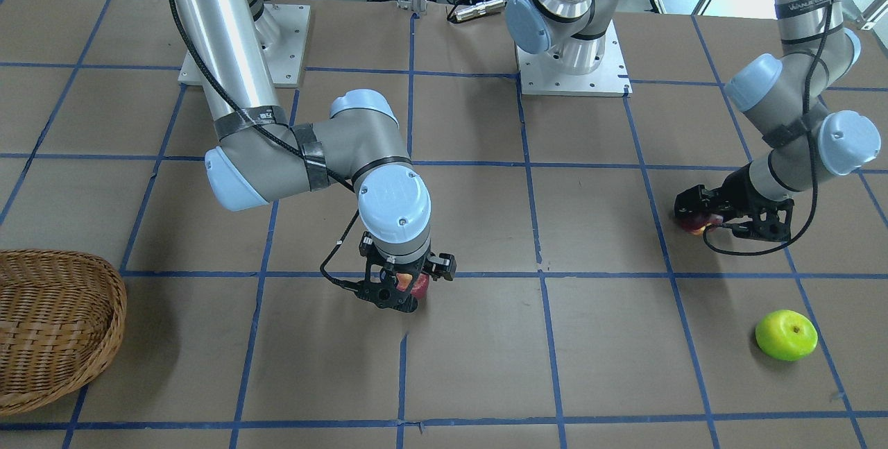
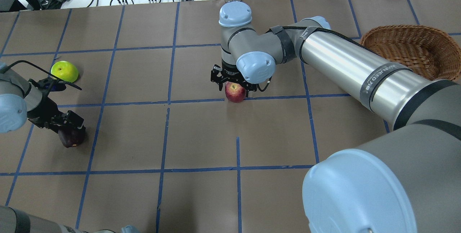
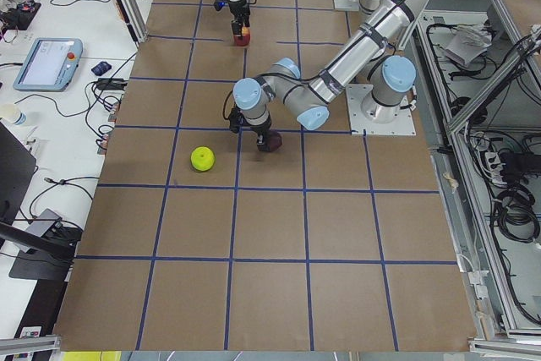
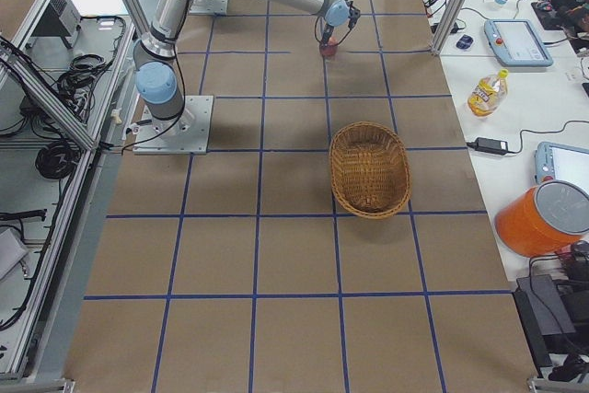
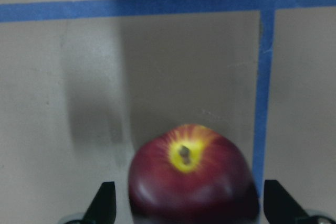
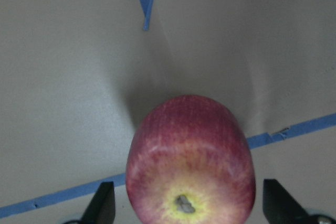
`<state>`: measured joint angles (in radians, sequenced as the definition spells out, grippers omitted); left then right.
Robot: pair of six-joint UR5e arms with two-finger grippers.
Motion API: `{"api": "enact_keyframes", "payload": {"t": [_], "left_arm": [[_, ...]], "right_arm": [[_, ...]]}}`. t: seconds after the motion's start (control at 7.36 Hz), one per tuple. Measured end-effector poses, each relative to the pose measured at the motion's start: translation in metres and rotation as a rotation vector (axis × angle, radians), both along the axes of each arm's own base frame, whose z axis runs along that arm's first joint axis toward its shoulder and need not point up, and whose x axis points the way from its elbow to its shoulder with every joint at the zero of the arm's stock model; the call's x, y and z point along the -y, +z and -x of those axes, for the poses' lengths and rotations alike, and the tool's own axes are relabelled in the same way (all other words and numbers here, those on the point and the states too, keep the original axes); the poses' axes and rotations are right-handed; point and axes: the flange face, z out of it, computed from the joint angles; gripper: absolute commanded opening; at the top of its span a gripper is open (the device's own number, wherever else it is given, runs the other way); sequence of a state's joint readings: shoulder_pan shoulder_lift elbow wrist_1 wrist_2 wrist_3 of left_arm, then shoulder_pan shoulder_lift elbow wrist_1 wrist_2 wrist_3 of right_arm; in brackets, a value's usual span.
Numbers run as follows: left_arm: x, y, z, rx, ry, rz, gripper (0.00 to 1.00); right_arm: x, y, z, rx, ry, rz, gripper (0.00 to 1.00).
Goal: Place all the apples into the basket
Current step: 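Carry the red apple into the basket while the left carries the dark apple centerward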
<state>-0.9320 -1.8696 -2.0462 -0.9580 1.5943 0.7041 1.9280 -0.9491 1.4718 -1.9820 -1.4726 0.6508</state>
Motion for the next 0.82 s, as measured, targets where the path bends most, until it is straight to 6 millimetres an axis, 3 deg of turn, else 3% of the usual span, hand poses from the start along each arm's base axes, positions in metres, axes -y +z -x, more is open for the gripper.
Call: {"api": "enact_keyframes", "payload": {"t": [0.14, 0.27, 0.54, 0.68, 0.82], "left_arm": [[-0.004, -0.002, 0.002, 0.031, 0.001, 0.022, 0.08], [-0.006, 0.002, 0.003, 0.055, 0.007, 0.034, 0.0], [0.007, 0.029, 0.005, 0.087, 0.002, 0.066, 0.0], [0.022, 0.052, 0.014, 0.082, -0.004, 0.075, 0.0], [0.041, 0.07, 0.04, 0.045, 0.032, 0.079, 0.0]], "right_arm": [[0.002, -0.007, -0.001, 0.001, 0.003, -0.005, 0.12], [0.005, -0.01, -0.002, 0.004, 0.004, -0.007, 0.0], [0.013, -0.005, 0.0, 0.0, -0.008, -0.002, 0.0], [0.018, 0.012, 0.009, -0.001, -0.02, -0.001, 0.0], [0.026, 0.048, 0.033, -0.007, -0.043, -0.008, 0.0]]}}
